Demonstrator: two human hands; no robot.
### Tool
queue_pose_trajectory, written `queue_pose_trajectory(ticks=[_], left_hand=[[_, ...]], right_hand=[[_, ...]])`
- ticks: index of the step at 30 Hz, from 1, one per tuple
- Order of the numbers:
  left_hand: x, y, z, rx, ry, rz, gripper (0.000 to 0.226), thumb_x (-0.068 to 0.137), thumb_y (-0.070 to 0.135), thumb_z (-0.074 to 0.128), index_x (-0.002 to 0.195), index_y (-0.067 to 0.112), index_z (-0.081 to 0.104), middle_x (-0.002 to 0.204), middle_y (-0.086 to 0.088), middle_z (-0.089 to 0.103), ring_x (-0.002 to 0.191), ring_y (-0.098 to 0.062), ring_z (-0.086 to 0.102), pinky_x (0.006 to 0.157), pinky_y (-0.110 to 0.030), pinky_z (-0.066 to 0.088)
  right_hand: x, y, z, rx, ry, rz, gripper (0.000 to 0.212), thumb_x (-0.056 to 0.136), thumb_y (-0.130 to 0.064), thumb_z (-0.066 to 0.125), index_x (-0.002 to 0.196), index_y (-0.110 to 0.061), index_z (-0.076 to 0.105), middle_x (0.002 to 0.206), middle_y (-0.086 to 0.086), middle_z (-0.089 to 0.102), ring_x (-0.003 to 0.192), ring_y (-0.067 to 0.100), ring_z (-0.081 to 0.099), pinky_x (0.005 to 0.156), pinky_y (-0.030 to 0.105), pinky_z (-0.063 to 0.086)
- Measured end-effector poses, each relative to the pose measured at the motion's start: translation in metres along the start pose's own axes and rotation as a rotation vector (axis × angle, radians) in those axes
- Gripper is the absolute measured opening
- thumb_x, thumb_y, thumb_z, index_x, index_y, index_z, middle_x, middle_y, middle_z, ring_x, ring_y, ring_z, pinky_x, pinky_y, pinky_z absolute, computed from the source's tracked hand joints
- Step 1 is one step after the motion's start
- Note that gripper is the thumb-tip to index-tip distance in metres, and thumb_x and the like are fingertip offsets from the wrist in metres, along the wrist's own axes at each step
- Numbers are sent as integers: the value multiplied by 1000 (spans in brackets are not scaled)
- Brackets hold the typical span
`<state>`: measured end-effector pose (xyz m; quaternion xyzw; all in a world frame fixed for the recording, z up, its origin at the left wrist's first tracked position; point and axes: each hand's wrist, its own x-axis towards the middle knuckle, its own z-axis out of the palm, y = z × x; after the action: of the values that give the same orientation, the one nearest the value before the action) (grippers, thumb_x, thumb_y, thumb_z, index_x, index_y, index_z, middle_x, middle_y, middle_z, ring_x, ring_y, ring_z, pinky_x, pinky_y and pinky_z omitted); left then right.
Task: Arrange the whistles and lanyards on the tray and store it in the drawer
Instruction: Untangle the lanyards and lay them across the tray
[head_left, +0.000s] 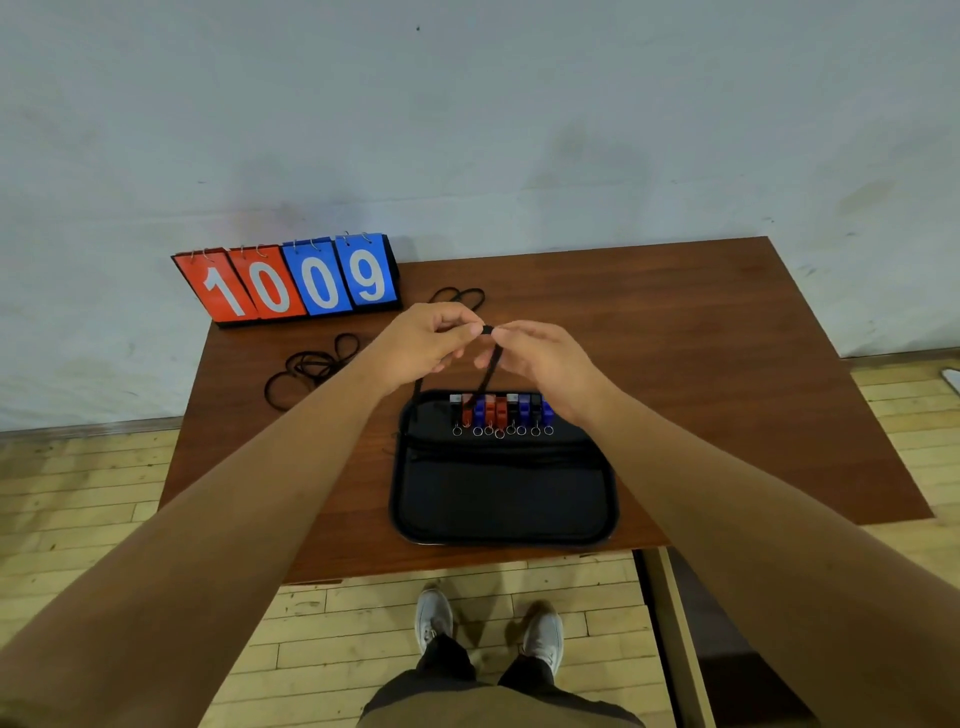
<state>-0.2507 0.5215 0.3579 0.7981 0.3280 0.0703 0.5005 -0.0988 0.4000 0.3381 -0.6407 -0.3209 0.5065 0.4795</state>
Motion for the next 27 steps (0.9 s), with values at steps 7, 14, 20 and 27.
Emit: queue_pose_trajectory(ticks=[7, 14, 20, 27], left_hand=[[-9, -30, 6, 161, -37, -98, 13, 99, 36, 59, 100, 28, 70, 73, 7, 66, 60, -5, 57, 71, -24, 50], [-28, -95, 31, 327, -164, -177, 13, 101, 27, 56, 96, 28, 68, 79, 8, 69, 67, -7, 61, 66, -23, 45], [-44, -133, 55, 339, -148, -244, 10, 101, 33, 56, 99, 33, 66, 86, 12, 68, 80, -8, 63, 70, -26, 47], [-50, -159, 70, 288, -6, -294, 11, 100, 27, 58, 98, 28, 69, 88, 11, 67, 84, -7, 60, 66, -24, 41]], right_hand=[[-9, 20, -19, -271, 27, 22, 14, 100, -16, 58, 103, -12, 71, 66, -1, 63, 57, 13, 63, 60, 26, 54], [-31, 65, -51, -561, 16, 135, 16, 99, -26, 62, 105, -17, 73, 77, -11, 63, 63, -1, 54, 61, 17, 40], [-48, 113, -65, -653, 42, 216, 21, 103, -21, 54, 112, -18, 72, 68, -9, 60, 42, -4, 48, 43, 9, 33], [-49, 156, -74, -791, 51, 252, 23, 102, -21, 56, 119, -19, 71, 92, -14, 66, 73, -2, 52, 64, 12, 37]])
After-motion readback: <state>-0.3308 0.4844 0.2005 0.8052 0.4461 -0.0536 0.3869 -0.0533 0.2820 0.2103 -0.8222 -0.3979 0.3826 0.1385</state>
